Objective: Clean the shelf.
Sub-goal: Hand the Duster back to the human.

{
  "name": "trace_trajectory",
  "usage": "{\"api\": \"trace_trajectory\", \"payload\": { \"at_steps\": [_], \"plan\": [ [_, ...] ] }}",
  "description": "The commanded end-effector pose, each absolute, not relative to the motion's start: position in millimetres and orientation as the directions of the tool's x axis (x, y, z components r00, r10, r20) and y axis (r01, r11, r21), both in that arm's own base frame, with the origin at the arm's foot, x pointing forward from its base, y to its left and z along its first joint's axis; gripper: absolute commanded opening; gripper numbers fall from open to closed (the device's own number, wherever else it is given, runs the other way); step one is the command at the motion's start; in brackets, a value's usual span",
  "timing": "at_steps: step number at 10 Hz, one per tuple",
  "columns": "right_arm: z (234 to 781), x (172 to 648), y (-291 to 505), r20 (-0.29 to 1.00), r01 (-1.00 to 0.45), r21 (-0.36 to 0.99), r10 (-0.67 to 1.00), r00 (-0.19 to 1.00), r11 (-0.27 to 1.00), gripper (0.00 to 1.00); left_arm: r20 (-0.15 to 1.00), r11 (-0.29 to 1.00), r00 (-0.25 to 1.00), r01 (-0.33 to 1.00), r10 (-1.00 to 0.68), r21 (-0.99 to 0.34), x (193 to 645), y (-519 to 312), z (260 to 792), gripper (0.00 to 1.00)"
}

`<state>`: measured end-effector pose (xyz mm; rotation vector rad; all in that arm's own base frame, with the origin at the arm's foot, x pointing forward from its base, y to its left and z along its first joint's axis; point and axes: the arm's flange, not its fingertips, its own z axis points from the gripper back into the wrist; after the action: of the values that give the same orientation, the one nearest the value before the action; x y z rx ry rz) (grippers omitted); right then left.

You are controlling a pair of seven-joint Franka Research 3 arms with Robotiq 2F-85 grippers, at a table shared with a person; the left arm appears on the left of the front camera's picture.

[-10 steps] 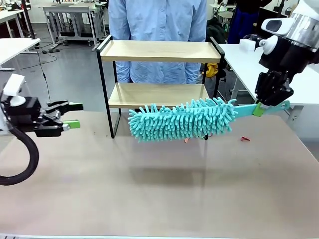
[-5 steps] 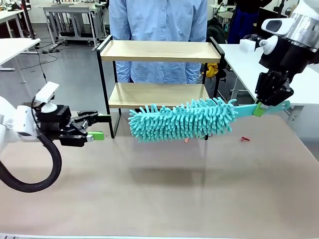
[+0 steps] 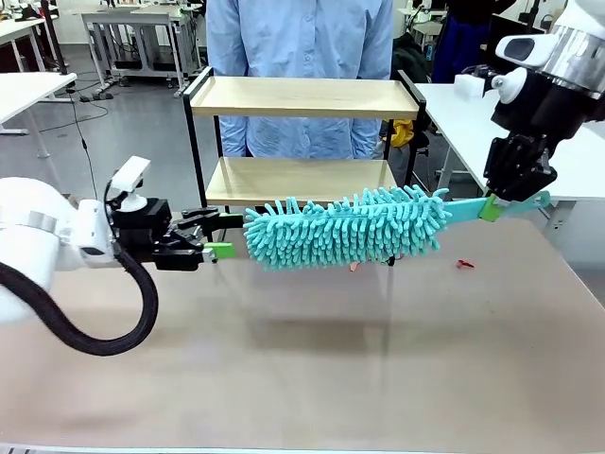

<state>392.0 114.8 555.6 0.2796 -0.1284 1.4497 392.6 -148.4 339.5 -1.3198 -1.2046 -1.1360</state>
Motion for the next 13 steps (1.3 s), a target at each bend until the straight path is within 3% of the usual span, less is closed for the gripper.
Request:
{"api": "trace_trajectory", "payload": {
  "at_steps": [1, 10, 11, 12, 13],
  "plan": [
    [558.0, 391.2, 113.0, 0.264, -0.99, 0.104, 0.958, 0.116, 0.091, 0.13, 0.991, -0.045, 0.089, 0.995, 0.1, -0.085, 409.9, -167.5, 335.7, 1.0],
    [558.0, 391.2, 113.0, 0.264, -0.99, 0.104, 0.958, 0.116, 0.091, 0.13, 0.968, -0.094, 0.13, 0.989, 0.215, -0.112, 411.4, -233.0, 327.3, 1.0],
    [558.0, 391.2, 113.0, 0.264, -0.99, 0.104, 0.958, 0.116, 0.091, 0.13, 0.967, -0.102, 0.141, 0.987, 0.213, -0.122, 411.4, -236.3, 325.8, 0.57],
    [558.0, 391.2, 113.0, 0.264, -0.99, 0.104, 0.958, 0.116, 0.091, 0.13, 0.968, -0.136, 0.158, 0.982, 0.195, -0.133, 409.6, -236.8, 325.0, 0.44],
    [558.0, 391.2, 113.0, 0.264, -0.99, 0.104, 0.958, 0.116, 0.091, 0.13, 0.968, -0.149, 0.162, 0.98, 0.192, -0.135, 409.0, -235.8, 324.2, 0.0]
  ]
}}
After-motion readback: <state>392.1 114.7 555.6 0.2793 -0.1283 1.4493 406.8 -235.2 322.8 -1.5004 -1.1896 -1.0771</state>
